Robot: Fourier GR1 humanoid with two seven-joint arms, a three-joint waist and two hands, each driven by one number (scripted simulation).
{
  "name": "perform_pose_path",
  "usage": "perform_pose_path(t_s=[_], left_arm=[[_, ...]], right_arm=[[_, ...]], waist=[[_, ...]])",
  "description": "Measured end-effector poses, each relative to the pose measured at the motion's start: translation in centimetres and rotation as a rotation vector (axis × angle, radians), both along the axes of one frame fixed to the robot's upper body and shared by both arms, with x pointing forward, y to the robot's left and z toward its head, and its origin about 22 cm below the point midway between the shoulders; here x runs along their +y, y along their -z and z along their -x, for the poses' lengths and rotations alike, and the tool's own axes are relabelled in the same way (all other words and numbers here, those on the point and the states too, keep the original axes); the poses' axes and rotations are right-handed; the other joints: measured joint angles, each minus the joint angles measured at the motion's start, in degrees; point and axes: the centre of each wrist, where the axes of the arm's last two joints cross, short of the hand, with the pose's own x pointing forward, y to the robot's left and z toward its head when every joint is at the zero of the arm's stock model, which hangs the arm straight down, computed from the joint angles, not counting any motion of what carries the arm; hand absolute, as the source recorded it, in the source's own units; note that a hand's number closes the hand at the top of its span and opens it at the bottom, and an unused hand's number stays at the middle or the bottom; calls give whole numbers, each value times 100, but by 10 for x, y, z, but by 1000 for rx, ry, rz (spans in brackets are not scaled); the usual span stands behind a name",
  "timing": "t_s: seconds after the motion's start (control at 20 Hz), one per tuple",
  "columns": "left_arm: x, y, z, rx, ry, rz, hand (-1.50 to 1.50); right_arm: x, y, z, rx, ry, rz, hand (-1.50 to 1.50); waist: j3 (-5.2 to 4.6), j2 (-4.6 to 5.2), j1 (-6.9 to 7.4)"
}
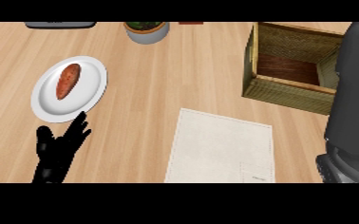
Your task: Pick the eggplant from the placemat and place it in the basket
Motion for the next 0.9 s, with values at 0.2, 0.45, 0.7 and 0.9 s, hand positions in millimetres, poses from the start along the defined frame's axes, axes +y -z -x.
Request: perform_pose_path(t_s=[0.2, 0.45, 0.7, 0.9], left_arm=[[-3, 2, -1, 2, 0, -3, 0], [-7, 1, 1, -19, 8, -4, 0], [-10, 2, -1, -8, 13, 0, 0], [-2, -1, -3, 5, 12, -11, 0]], right_arm=[[-23, 0, -14, 48, 26, 10, 150], [-49, 18, -35, 102, 49, -14, 150], [-75, 41, -50, 95, 49, -135, 150], [-91, 65, -59, 83, 48, -204, 150]], waist=[[10, 5, 14], [3, 17, 42], [11, 27, 53], [16, 23, 54]])
